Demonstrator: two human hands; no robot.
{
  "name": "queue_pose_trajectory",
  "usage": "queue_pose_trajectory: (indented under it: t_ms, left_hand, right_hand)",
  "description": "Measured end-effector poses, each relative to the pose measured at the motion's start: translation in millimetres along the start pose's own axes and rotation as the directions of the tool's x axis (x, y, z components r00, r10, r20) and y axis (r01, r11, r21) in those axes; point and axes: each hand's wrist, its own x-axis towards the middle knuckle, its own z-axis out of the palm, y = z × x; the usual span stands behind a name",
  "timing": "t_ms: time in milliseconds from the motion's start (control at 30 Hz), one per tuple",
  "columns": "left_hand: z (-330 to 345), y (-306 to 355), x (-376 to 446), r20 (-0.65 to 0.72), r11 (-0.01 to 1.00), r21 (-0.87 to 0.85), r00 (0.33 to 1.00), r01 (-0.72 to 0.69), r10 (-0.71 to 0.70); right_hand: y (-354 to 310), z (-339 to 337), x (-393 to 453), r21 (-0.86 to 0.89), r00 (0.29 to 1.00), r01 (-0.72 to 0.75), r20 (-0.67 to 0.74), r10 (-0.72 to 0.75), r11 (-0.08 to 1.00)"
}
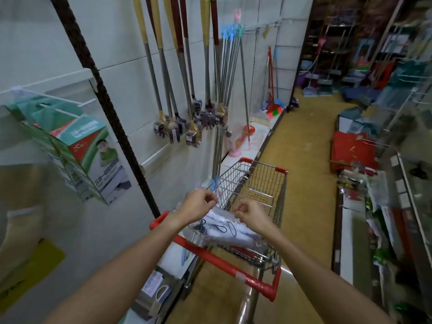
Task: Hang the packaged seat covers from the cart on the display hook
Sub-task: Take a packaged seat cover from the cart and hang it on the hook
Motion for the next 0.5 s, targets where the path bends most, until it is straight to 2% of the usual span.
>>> queue_pose_trajectory:
  t_ms: [200,500]
  left_hand:
    - [26,7,15,0.109,0.998,0.070,0.994,0.007,-0.015]
    - [52,-2,34,0.170,0.963,0.262,0.979,0.061,-0.109]
  right_hand:
    - [30,15,9,-0.126,0.976,-0.199,0.065,0.208,0.972]
    - [47,37,21,-0.150,0.969,-0.211,0.098,0.227,0.966]
